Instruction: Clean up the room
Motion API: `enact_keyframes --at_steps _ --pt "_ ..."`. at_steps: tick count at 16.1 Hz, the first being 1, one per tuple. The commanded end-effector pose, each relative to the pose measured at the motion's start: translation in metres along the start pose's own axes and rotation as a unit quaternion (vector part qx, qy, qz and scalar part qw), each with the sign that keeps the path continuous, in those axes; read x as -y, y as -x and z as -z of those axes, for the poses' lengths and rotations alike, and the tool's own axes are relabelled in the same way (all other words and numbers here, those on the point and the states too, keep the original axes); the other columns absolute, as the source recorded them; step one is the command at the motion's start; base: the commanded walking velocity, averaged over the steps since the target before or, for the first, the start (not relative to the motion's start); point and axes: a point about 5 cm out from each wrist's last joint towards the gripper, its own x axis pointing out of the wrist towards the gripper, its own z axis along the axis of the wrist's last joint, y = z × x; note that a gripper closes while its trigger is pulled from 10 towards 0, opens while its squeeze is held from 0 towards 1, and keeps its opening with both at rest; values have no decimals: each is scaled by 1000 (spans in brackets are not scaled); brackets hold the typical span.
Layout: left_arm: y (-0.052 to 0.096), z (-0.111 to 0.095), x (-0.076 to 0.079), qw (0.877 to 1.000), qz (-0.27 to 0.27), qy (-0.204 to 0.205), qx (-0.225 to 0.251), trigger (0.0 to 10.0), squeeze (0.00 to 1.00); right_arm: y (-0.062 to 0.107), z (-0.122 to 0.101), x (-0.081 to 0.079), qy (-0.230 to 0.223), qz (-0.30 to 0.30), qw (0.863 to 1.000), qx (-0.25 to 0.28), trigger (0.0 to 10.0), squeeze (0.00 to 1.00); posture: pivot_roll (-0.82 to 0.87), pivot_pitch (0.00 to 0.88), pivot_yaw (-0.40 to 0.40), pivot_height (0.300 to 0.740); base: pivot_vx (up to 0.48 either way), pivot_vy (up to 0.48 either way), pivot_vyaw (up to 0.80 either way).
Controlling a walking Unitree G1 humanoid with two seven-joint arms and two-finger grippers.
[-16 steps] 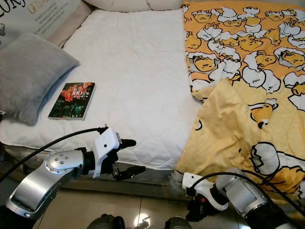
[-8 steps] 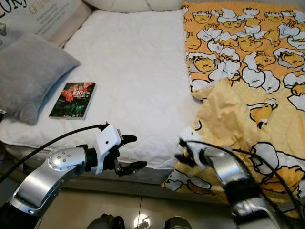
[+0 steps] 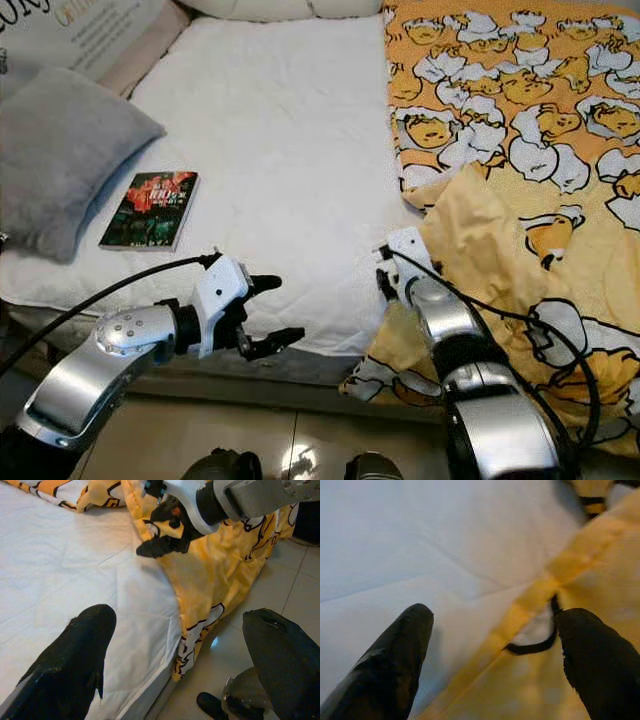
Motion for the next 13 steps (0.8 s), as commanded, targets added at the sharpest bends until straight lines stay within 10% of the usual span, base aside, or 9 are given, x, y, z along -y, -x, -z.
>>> enact_keyframes --at_steps 1,2,3,6,9,13 --pt "4 0 0 1000 -7 -1 -3 10000 0 -2 -5 0 -7 21 1000 6 10000 1000 -27 135 59 740 0 0 0" --pt "4 0 0 1000 -8 0 -2 10000 0 -2 -7 0 -2 33 999 4 10000 1000 -25 139 57 740 0 0 0" --pt "5 0 0 1000 -11 1 -2 10000 0 -3 -9 0 15 63 998 -2 10000 82 -21 145 56 740 0 0 0" --pt "6 1 0 1000 -14 4 -2 10000 0 -4 -4 -9 16 69 997 -21 10000 0 -13 153 49 740 0 0 0" --pt "8 1 2 1000 -18 6 -1 10000 0 -5 2 -11 13 87 996 -28 1490 0 -7 154 45 740 0 0 0" --pt "7 1 3 1000 -20 8 -1 10000 0 -5 4 -12 17 99 994 -31 0 0 -9 149 41 740 0 0 0"
